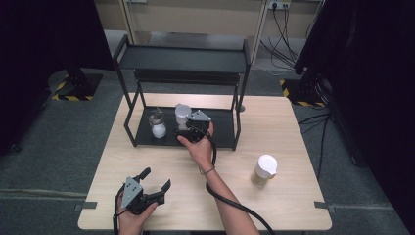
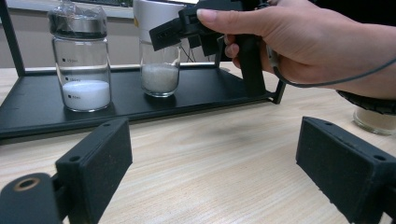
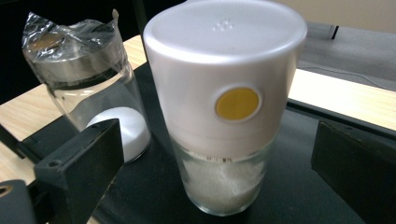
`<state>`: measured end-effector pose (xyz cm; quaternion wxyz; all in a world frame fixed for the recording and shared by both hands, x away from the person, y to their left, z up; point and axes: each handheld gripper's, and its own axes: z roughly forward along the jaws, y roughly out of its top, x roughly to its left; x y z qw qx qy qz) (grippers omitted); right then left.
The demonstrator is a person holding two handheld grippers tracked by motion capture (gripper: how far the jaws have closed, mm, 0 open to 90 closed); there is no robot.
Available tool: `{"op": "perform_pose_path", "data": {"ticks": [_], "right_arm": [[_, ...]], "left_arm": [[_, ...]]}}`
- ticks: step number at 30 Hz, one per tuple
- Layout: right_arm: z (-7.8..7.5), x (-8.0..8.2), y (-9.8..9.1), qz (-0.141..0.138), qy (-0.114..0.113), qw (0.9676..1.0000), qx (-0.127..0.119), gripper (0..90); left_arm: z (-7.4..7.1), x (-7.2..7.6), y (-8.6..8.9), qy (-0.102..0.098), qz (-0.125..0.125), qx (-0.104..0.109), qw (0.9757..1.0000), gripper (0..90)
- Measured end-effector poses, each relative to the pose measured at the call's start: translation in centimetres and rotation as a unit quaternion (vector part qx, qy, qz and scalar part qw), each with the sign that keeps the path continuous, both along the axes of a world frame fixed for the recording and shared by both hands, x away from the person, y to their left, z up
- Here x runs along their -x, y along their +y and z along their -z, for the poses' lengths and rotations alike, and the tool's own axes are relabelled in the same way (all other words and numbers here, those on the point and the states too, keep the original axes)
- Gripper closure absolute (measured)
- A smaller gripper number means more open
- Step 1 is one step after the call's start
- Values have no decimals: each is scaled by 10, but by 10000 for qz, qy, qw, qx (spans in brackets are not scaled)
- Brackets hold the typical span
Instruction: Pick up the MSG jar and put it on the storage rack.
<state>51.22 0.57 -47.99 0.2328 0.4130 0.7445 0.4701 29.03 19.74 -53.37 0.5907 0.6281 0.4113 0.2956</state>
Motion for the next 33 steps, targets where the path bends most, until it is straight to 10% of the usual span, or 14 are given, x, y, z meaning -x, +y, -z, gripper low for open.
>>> {"op": "perform_pose_path", "data": {"ticks": [33], "right_arm": [[0,25,-19,-246,-5,9997,-74,29]], "left_arm": [[0,0,0,-21,0,2,10000,103]]}}
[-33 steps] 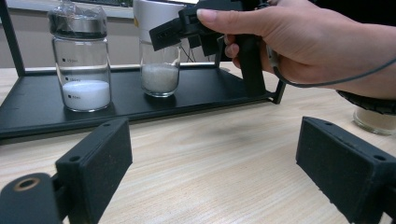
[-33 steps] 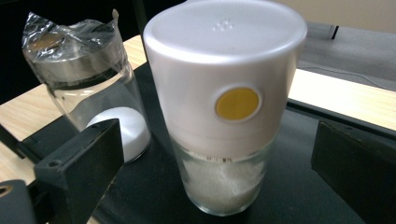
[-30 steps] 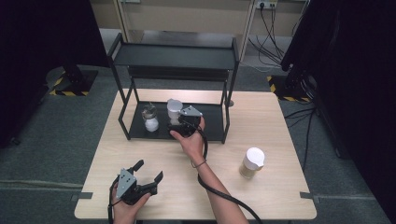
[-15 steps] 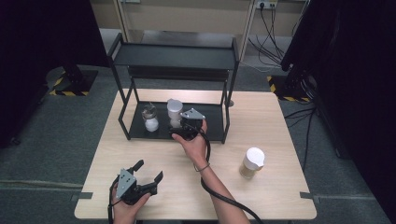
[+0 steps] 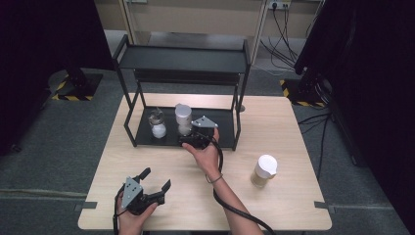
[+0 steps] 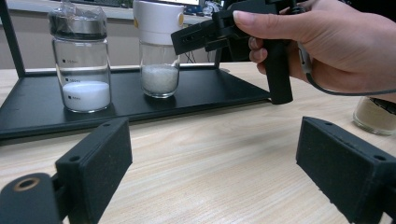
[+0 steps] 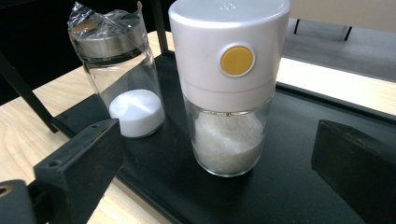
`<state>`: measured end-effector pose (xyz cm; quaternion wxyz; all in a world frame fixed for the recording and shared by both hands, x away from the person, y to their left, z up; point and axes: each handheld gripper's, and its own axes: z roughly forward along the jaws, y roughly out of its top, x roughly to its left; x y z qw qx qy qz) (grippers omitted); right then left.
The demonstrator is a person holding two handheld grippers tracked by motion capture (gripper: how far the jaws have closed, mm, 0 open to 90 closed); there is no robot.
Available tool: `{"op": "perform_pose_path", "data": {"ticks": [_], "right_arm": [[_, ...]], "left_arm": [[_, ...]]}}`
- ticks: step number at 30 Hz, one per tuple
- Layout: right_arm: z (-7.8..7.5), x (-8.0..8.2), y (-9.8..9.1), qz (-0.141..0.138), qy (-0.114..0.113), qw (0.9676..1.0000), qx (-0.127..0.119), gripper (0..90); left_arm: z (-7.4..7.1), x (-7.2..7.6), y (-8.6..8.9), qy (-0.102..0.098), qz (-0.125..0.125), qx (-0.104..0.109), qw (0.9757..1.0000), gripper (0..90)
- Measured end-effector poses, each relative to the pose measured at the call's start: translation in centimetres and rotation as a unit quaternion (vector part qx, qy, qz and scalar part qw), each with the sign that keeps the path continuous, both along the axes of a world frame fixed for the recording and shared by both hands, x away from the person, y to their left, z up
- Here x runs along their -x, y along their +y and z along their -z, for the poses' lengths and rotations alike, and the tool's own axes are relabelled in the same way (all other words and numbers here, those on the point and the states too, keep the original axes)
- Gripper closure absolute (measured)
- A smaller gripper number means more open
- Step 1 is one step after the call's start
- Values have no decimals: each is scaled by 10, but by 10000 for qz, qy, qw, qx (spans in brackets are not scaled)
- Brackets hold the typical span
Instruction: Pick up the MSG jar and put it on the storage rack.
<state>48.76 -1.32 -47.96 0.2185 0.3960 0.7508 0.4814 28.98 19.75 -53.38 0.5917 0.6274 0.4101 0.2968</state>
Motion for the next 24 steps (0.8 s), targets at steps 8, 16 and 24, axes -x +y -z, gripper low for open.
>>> {"op": "perform_pose_path", "data": {"ticks": [8,16,24], "right_arm": [[1,5,-4,-35,-18,10000,2,28],[1,10,-9,-41,-18,10000,-28,29],[2,16,-13,-66,-19,10000,2,29]], "left_arm": [[0,0,0,-1,4,-23,10000,103],[0,0,0,0,1,-37,10000,103],[0,0,-1,3,-1,-40,10000,103]]}}
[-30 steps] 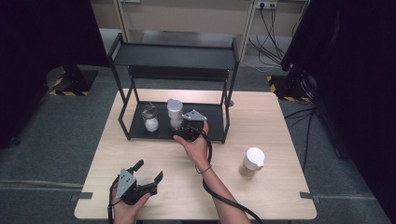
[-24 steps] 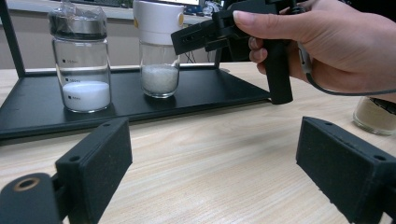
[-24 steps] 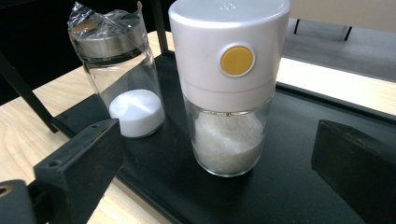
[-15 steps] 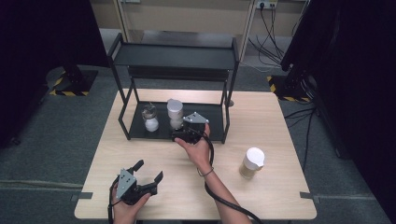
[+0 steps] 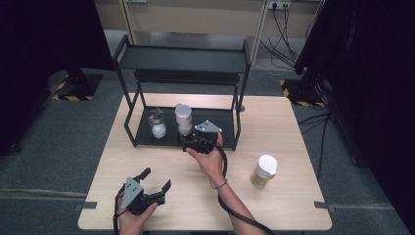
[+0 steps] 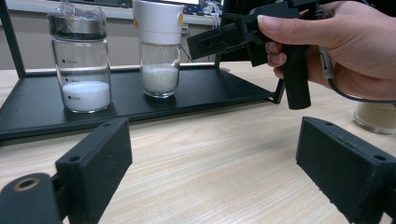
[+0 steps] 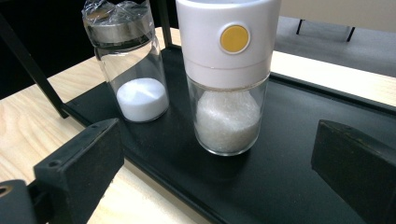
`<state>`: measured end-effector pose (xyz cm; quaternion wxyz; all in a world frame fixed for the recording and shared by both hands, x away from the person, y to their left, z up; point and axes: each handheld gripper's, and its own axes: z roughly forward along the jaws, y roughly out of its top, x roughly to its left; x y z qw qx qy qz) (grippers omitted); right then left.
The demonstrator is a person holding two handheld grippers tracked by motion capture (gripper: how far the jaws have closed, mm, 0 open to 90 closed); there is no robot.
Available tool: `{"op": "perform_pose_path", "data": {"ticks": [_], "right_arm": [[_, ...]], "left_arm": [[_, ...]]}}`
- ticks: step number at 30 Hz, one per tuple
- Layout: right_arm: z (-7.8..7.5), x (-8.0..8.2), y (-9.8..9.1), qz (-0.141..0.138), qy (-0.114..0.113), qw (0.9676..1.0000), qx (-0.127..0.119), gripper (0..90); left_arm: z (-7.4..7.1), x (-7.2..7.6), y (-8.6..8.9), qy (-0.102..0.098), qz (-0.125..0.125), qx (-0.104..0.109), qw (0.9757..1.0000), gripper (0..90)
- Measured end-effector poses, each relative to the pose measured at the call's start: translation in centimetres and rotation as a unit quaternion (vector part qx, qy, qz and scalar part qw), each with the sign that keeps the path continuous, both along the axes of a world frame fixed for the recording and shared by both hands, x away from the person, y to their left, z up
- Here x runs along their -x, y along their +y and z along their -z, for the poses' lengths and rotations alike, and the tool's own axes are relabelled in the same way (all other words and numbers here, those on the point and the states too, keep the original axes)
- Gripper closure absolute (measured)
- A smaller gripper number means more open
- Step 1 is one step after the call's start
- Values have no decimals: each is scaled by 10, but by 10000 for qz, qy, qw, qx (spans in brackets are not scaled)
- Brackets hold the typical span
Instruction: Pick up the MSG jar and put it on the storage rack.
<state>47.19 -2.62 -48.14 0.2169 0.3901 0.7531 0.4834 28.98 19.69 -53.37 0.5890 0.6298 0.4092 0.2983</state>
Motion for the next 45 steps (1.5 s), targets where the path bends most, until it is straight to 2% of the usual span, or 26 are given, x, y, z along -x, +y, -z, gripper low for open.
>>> {"op": "perform_pose_path", "data": {"ticks": [21,45], "right_arm": [[2,15,-10,-92,-24,9999,38,28],[7,31,-27,-169,70,9998,101,29]], "left_arm": [[0,0,0,-6,-4,-11,10000,103],[0,0,-1,-11,-5,-12,10000,103]]}}
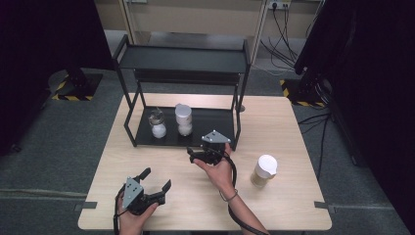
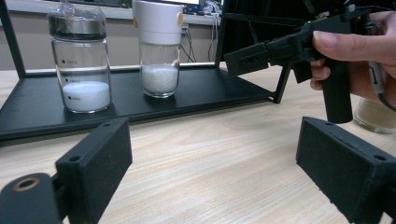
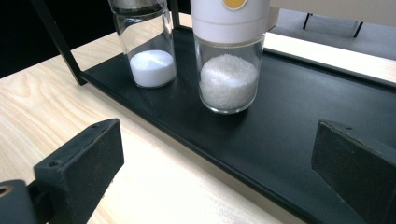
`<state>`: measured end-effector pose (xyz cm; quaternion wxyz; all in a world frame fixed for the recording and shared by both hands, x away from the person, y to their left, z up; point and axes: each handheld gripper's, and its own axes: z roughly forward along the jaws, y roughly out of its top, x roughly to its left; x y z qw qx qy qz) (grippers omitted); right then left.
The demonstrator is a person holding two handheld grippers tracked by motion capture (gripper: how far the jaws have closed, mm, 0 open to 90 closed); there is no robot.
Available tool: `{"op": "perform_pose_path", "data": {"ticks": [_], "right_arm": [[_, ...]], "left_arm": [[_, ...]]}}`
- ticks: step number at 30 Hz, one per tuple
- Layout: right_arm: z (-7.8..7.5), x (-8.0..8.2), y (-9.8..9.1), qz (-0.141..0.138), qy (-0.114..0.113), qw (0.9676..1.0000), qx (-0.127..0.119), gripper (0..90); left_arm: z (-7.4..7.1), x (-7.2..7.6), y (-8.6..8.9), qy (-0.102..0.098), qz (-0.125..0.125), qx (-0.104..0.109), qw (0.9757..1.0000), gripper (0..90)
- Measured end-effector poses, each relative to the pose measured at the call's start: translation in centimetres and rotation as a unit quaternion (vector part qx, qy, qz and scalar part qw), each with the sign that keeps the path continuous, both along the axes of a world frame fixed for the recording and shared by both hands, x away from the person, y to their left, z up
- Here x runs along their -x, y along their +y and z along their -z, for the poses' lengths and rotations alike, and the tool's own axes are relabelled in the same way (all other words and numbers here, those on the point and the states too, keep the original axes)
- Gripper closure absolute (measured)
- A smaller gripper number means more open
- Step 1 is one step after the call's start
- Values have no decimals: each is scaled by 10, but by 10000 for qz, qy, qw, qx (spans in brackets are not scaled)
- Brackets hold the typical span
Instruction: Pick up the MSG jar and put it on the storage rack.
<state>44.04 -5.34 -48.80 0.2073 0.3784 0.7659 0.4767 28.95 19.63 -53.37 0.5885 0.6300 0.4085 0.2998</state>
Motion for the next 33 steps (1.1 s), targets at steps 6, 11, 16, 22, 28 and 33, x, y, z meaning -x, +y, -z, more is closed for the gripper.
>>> {"op": "perform_pose_path", "data": {"ticks": [6,11,16,22,28,33], "right_arm": [[1,4,-5,-24,34,10000,6,29],[1,8,-8,-38,42,10000,-17,28],[1,13,-11,-63,78,9999,-31,28],[1,18,-14,-91,95,9999,-46,29],[2,22,-16,-107,120,9999,-42,29],[4,26,-18,-120,136,9998,-61,28]], "left_arm": [[0,0,0,5,-2,4,10000,103],[0,0,0,1,-2,-3,10000,103],[0,0,0,-5,-1,-3,10000,103],[0,0,0,-6,-1,-14,10000,103],[0,0,-1,-7,-1,-19,10000,103],[0,0,0,-4,-4,-10,10000,103]]}}
